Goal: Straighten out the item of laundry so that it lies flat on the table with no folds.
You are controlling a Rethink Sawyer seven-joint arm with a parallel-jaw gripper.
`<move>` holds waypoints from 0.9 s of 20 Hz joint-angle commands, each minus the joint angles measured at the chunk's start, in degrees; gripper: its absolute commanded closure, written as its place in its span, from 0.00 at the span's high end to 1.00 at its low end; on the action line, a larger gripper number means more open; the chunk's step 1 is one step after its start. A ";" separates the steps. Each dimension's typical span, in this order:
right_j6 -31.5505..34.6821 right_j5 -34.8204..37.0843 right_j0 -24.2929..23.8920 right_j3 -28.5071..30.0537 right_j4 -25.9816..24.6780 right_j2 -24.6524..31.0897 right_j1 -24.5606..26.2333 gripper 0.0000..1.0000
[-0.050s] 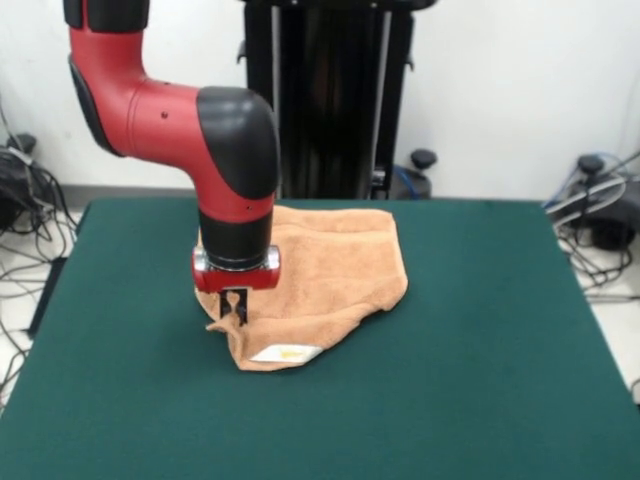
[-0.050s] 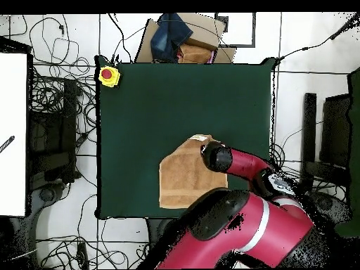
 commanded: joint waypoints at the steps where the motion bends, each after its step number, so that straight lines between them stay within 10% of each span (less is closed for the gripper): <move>1: 12.74 -2.37 0.69 3.49 1.13 -0.66 0.25 0.00; 13: 14.03 -3.31 5.74 1.53 1.79 -7.34 0.87 0.00; 14: 13.83 -3.32 5.85 1.62 2.05 -7.66 0.91 1.00; 18: 13.59 -3.31 6.11 1.26 2.02 -8.48 1.22 1.00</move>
